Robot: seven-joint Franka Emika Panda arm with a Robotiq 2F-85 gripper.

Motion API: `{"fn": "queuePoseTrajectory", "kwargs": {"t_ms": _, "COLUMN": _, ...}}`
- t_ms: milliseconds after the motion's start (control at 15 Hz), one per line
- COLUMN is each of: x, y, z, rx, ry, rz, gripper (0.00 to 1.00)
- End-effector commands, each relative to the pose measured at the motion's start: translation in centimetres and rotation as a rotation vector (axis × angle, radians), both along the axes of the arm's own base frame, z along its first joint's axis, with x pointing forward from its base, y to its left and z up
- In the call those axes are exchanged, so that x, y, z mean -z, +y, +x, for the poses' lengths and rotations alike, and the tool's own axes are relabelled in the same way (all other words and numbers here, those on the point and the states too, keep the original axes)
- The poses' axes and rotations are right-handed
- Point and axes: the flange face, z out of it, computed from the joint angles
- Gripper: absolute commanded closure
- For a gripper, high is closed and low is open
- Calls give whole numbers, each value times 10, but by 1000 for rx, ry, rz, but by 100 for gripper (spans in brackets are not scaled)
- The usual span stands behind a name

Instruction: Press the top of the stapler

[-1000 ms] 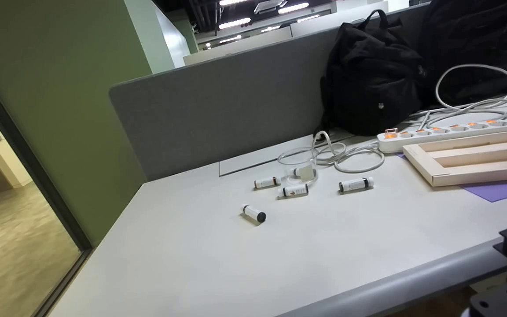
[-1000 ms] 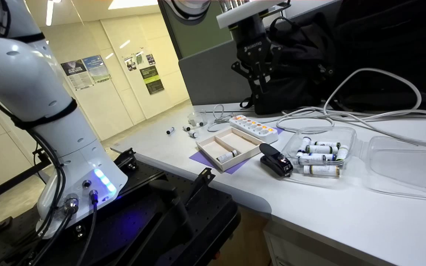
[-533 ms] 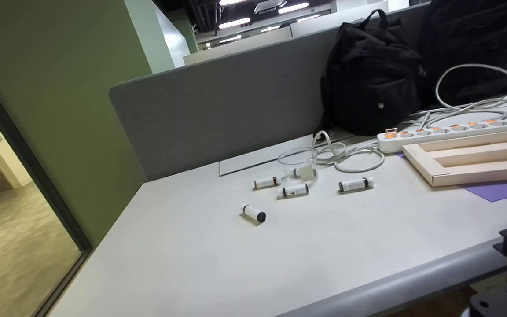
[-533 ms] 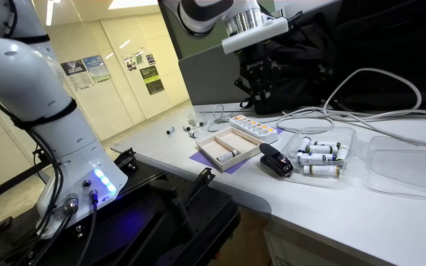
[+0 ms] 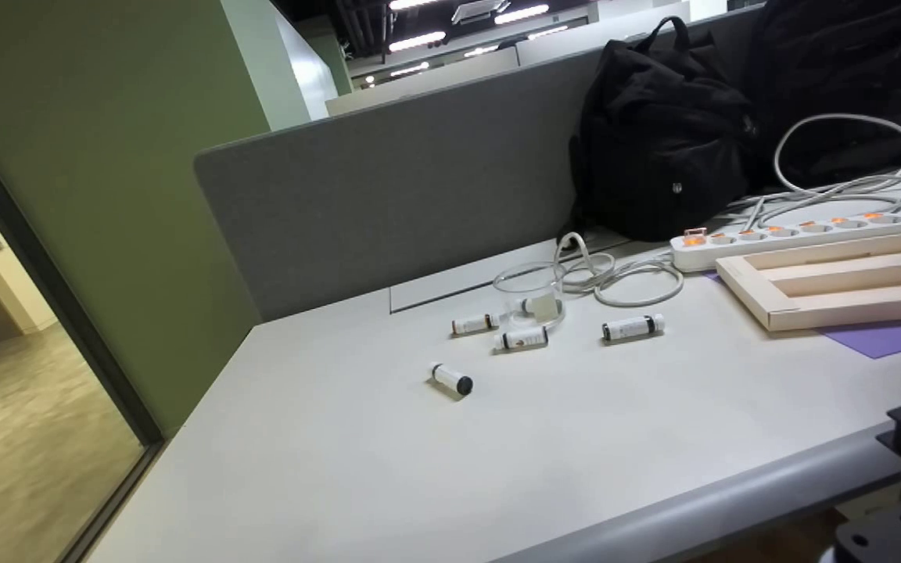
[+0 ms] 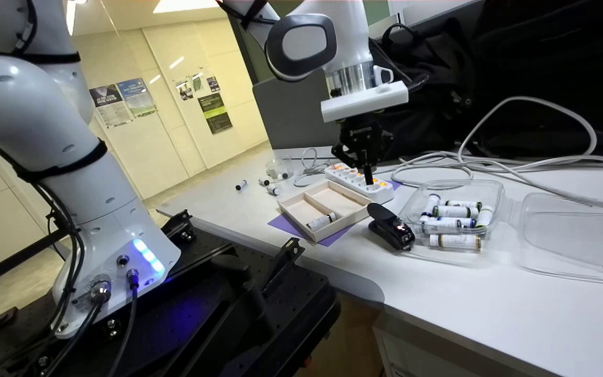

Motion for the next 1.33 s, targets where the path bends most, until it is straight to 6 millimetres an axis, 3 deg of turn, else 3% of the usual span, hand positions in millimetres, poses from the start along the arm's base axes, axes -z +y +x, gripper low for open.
{"fn": "queuePoseTrajectory", "kwargs": {"t_ms": 0, "x": 19, "y": -3, "z": -1, "rx": -5, "ry": -29, "rz": 23, "gripper": 100}}
{"fn": "queuePoseTrajectory", "kwargs": {"t_ms": 800, "x": 66, "y": -6, "z": -8, "rx": -24, "ry": -41, "rz": 8, "gripper": 100}}
{"fn": "queuePoseTrajectory", "kwargs": {"t_ms": 1267, "x": 100, "y": -13, "z": -15, "rx": -1, "ry": 52, "rz": 52, "gripper": 100}}
